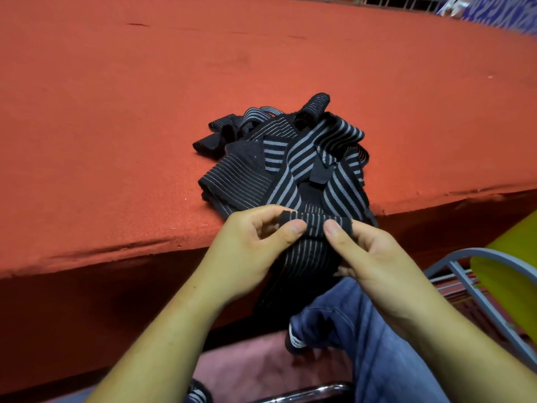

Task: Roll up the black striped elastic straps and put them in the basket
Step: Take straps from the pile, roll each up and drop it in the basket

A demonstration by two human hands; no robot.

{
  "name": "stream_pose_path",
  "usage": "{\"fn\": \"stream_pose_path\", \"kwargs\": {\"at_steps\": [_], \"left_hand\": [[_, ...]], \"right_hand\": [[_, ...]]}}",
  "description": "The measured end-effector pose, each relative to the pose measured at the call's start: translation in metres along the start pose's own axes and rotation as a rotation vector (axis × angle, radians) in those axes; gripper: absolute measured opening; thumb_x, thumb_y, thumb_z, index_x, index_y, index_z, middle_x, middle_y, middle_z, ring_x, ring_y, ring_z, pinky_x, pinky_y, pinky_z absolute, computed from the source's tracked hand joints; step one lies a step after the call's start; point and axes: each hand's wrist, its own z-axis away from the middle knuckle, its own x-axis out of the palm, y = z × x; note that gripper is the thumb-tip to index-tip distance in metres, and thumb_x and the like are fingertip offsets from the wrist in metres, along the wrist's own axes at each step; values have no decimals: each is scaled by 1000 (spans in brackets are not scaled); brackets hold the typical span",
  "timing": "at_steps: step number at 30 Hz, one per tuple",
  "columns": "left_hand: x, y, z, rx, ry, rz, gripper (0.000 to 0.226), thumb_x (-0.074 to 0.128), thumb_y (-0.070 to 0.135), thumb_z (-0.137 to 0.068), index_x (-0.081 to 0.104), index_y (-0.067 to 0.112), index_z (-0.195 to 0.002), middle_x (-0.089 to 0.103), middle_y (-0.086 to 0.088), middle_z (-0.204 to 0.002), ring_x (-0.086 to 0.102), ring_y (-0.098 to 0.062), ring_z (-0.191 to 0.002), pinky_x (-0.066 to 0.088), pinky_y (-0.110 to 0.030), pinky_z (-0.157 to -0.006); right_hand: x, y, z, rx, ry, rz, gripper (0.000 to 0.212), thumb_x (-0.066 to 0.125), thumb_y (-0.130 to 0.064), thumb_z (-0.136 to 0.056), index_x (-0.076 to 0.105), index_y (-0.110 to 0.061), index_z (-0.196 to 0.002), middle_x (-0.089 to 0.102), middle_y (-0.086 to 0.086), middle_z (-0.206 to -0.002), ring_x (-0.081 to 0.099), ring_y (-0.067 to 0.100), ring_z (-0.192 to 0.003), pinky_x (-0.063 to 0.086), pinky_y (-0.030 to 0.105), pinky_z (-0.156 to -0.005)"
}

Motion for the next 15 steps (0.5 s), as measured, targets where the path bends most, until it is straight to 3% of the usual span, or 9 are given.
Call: {"fn": "stream_pose_path", "kwargs": {"at_steps": [3,6,8,12,15], "left_hand": [[-1,-2,0,13,-8,11,23,68,28,-91,76,12,-106,80,-1,-99,73,-8,-92,57,-25,-84],[1,0,1,-3,-24,62,23,68,26,-90,75,13,-107,79,6,-93,70,-1,-84,51,-14,-73],[1,0,1,1,-26,76,20,69,20,-91,75,12,-109,79,6,-95,71,-1,-86,51,-13,-74],[0,3,0,26,9,45,19,71,11,-93,74,14,-112,78,8,-95,72,-4,-90,53,-17,-80],[-2,3,0,49,26,16,19,72,13,-94,75,17,-112,77,8,-100,73,-7,-96,54,-22,-87]], "right_hand": [[0,1,0,-26,6,2,40,61,-46,-89,79,-17,-111,82,4,-106,77,25,-105,61,47,-94],[-1,-1,0,-62,10,-1,35,60,-38,-93,78,-14,-111,82,3,-108,77,21,-107,58,38,-96],[-1,0,0,-52,15,-6,35,60,-37,-93,78,-13,-112,82,4,-108,77,20,-106,57,36,-94],[-1,4,0,52,19,-62,51,66,-52,-85,79,-10,-110,81,12,-108,76,30,-108,57,50,-100],[-1,3,1,153,-26,-53,64,62,-68,-79,81,-13,-106,81,11,-108,77,27,-103,55,51,-100]]}}
